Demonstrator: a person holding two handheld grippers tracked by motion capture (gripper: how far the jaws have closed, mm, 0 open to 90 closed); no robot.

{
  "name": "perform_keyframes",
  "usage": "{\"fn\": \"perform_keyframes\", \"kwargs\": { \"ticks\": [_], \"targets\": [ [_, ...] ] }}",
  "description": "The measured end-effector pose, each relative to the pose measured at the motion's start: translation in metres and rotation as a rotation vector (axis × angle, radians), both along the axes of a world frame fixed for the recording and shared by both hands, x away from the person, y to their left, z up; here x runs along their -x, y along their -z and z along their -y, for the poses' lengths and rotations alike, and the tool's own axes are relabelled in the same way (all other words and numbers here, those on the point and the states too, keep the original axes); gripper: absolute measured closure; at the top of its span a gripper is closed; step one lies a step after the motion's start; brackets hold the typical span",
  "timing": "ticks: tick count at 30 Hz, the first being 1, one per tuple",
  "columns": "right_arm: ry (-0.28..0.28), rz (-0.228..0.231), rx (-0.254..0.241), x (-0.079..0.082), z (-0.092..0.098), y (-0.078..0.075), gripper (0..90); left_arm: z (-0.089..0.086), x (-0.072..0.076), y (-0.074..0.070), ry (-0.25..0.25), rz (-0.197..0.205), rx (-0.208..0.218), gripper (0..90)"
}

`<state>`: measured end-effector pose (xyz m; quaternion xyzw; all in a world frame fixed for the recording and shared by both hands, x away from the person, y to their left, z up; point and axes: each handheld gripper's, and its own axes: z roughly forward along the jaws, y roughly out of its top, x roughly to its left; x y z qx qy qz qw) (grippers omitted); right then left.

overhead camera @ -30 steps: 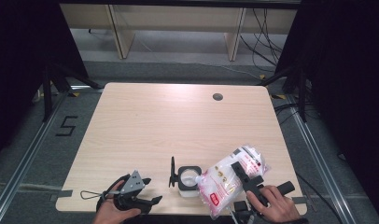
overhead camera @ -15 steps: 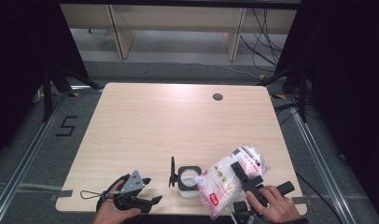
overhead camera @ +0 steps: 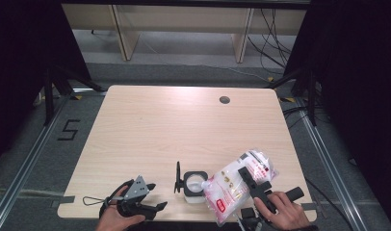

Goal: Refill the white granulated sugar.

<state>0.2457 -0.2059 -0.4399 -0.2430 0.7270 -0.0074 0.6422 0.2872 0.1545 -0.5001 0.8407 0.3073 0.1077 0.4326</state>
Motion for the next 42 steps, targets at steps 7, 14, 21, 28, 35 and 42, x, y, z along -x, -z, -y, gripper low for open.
{"fn": "perform_keyframes", "kwargs": {
  "ticks": [7,14,21,28,35,42],
  "targets": [
    [-0.001,0.000,0.001,0.0001,-0.0001,-0.0002,48.8,0.0000,0.0001,0.0000,0.000,-0.002,0.000,25.7],
    [-0.003,0.001,0.003,0.0001,0.0001,-0.0002,48.9,0.0002,0.0002,0.0001,0.000,0.005,0.003,25.7],
    [0.004,-0.005,-0.012,0.0003,0.0012,0.0010,49.0,-0.0001,0.0001,0.0000,-0.001,0.005,0.001,25.6],
    [0.004,-0.011,-0.016,0.0001,0.0018,0.0011,49.5,0.0000,0.0002,0.0000,-0.002,0.005,0.004,25.7],
    [-0.004,-0.015,-0.018,-0.0009,0.0025,0.0008,50.6,0.0001,0.0002,0.0000,0.002,0.007,0.006,25.7],
    [0.001,-0.031,-0.035,-0.0017,0.0046,0.0020,51.4,-0.0007,-0.0010,-0.0003,0.015,0.019,-0.009,25.7]
  ]
}}
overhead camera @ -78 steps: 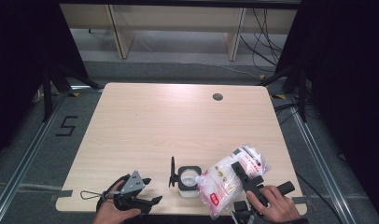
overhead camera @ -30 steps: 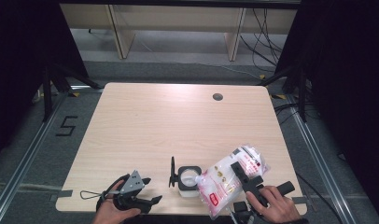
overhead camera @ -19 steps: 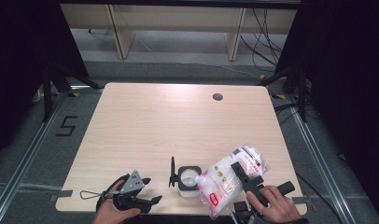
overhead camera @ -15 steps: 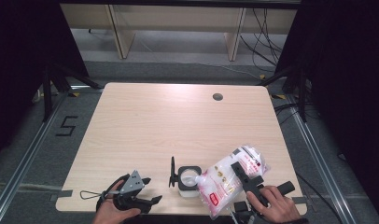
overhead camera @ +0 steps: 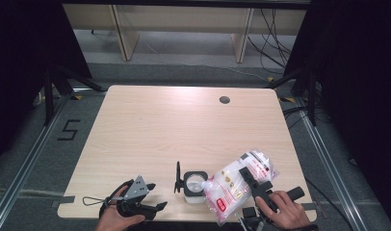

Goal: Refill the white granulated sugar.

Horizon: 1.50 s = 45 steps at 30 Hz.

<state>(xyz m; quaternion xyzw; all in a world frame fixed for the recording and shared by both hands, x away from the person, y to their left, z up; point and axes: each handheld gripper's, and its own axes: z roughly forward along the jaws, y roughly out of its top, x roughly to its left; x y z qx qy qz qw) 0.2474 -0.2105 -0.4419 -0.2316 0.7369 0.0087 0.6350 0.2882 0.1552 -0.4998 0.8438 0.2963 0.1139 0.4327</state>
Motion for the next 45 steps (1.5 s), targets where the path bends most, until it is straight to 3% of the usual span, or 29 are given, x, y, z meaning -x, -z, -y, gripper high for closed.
{"fn": "perform_keyframes", "kwargs": {
  "ticks": [2,15,16,20,22,25,28,30,32,34,39,40,41,43,45],
  "targets": [
    [-0.001,0.002,-0.002,0.0002,0.0000,0.0002,51.5,0.0007,0.0012,0.0003,-0.016,-0.022,0.009,25.7],
    [0.000,0.003,-0.004,0.0000,0.0007,0.0008,52.1,0.0012,-0.0001,0.0011,-0.005,-0.006,0.015,25.7],
    [-0.007,0.008,0.001,-0.0004,0.0003,0.0001,52.1,0.0021,0.0014,0.0015,-0.026,-0.027,0.029,25.7],
    [0.000,0.008,-0.008,0.0003,0.0008,0.0009,52.1,-0.0007,-0.0002,0.0002,-0.011,-0.019,-0.009,25.7],
    [-0.008,0.010,0.001,-0.0001,0.0003,0.0003,52.2,0.0015,0.0011,0.0010,-0.022,-0.022,0.025,25.7],
    [-0.007,0.009,0.000,-0.0002,0.0003,0.0004,52.2,0.0017,0.0012,0.0012,-0.023,-0.027,0.028,25.6],
    [-0.018,0.012,0.008,-0.0011,0.0001,-0.0002,52.2,-0.0009,-0.0004,0.0002,-0.011,-0.018,-0.011,25.7],
    [-0.019,0.012,0.008,-0.0011,0.0001,-0.0002,52.3,-0.0007,-0.0002,0.0002,-0.011,-0.019,-0.009,25.7],
    [-0.013,0.008,0.012,-0.0008,-0.0001,-0.0006,52.2,0.0015,0.0009,0.0010,-0.021,-0.022,0.024,25.7],
    [-0.008,0.010,0.001,-0.0004,0.0003,0.0003,52.3,0.0003,0.0004,0.0005,-0.012,-0.020,0.008,25.7],
    [-0.019,0.014,0.009,-0.0010,-0.0002,-0.0004,52.4,0.0004,0.0006,0.0006,-0.013,-0.024,0.011,25.7],
    [0.003,0.003,-0.012,0.0000,0.0010,0.0013,52.4,0.0002,0.0004,0.0004,-0.012,-0.020,0.008,25.7],
    [0.000,0.001,0.000,-0.0003,0.0005,0.0003,52.4,-0.0011,-0.0005,0.0000,-0.011,-0.010,-0.014,25.7],
    [0.001,-0.001,0.002,-0.0003,0.0005,0.0000,52.4,-0.0005,0.0002,0.0002,-0.016,-0.016,0.000,25.7],
    [-0.022,0.013,0.006,-0.0015,0.0002,-0.0005,52.4,-0.0013,-0.0014,0.0001,0.005,0.008,-0.003,25.6]
  ]
}}
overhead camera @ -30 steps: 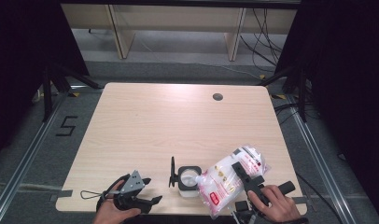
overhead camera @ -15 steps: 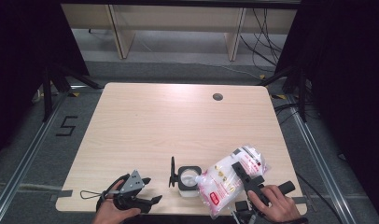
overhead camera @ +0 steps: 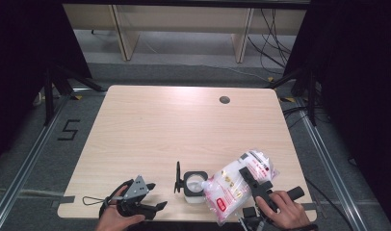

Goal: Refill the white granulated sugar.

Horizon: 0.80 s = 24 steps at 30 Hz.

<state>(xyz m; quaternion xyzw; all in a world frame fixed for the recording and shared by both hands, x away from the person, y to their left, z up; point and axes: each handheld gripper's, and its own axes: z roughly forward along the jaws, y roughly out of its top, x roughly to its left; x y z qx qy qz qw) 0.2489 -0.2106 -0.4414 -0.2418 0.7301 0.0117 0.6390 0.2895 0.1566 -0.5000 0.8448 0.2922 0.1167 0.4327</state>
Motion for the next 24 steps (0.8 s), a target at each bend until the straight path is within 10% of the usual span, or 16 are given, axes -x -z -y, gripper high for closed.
{"fn": "perform_keyframes", "kwargs": {
  "ticks": [24],
  "targets": [
    [0.020,-0.004,-0.020,0.0002,0.0017,0.0020,52.7,-0.0004,0.0018,-0.0009,-0.020,-0.019,-0.011,25.7]
  ]
}}
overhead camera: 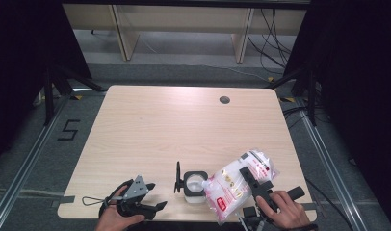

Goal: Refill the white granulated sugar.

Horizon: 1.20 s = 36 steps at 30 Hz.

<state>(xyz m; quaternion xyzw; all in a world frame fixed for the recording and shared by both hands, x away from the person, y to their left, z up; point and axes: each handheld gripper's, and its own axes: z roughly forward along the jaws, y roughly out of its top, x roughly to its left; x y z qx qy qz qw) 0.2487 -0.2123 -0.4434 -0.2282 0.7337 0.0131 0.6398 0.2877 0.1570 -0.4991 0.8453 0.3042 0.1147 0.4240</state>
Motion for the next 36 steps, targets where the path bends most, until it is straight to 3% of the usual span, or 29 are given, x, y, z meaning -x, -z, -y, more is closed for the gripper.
{"fn": "perform_keyframes", "kwargs": {
  "ticks": [1,5,6,10,13,17,22,23,35,36],
  "targets": [
    [0.002,0.000,-0.002,0.0002,0.0001,0.0001,52.7,0.0018,0.0010,0.0004,-0.003,-0.005,0.027,25.7],
    [-0.010,0.007,0.010,-0.0001,-0.0009,-0.0011,52.8,0.0001,-0.0006,0.0000,0.003,0.004,0.006,25.7],
    [-0.010,0.007,0.010,-0.0001,-0.0009,-0.0011,52.8,0.0018,0.0003,0.0007,-0.005,-0.002,0.038,25.7],
    [-0.020,0.011,0.016,-0.0002,-0.0014,-0.0015,52.9,0.0017,-0.0003,0.0005,0.004,0.010,0.036,25.7],
    [-0.022,0.016,0.015,-0.0002,-0.0016,-0.0016,53.0,-0.0006,-0.0020,0.0000,0.023,0.015,-0.011,25.7],
    [-0.015,0.010,0.008,0.0003,-0.0019,-0.0013,53.1,0.0009,-0.0009,0.0011,-0.006,-0.006,0.026,25.7],
    [-0.017,0.006,-0.004,0.0006,-0.0017,0.0001,53.2,0.0003,-0.0013,0.0007,-0.002,-0.003,0.013,25.7],
    [-0.014,0.004,0.002,0.0008,-0.0017,-0.0004,53.2,0.0021,-0.0001,0.0013,-0.011,-0.010,0.045,25.7],
    [-0.019,0.031,0.005,0.0038,-0.0034,-0.0021,53.3,0.0017,-0.0006,0.0010,-0.006,-0.001,0.041,25.7],
    [-0.026,0.036,0.015,0.0037,-0.0041,-0.0030,53.3,0.0001,-0.0013,0.0005,-0.001,-0.002,0.012,25.7]
  ]
}}
